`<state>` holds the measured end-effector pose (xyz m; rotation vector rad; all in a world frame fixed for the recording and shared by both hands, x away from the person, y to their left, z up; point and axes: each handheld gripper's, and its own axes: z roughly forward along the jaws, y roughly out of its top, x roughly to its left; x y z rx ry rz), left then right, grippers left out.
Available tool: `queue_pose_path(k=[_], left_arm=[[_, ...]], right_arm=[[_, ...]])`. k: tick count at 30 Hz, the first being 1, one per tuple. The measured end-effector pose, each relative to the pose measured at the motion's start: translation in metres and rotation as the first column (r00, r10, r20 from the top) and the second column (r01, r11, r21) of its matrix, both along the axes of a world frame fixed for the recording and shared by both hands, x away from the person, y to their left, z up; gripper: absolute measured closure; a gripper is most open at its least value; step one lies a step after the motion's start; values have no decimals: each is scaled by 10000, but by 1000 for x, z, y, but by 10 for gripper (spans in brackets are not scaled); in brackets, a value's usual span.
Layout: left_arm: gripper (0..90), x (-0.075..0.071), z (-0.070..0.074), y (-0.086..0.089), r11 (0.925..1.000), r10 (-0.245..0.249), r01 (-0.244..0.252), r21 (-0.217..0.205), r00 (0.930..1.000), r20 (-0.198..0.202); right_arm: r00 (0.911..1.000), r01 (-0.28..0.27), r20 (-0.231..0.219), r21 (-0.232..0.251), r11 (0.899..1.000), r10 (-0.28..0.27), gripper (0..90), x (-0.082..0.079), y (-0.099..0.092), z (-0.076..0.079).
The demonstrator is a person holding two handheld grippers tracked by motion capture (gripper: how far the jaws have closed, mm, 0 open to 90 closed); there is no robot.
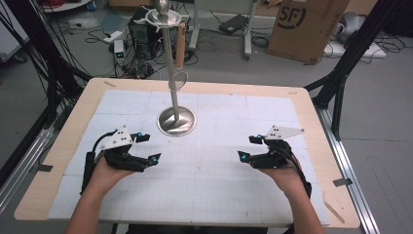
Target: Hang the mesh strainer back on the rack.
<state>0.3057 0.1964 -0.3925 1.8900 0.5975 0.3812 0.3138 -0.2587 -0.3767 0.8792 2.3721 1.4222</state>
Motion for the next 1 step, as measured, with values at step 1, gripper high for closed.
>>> queue_pose_path(k=[1], left_arm=[[206, 0, 0, 0, 10000, -3, 3, -12, 10000, 4]], right_arm=[[10000, -22, 18, 2, 10000, 22, 245, 0, 0, 0]])
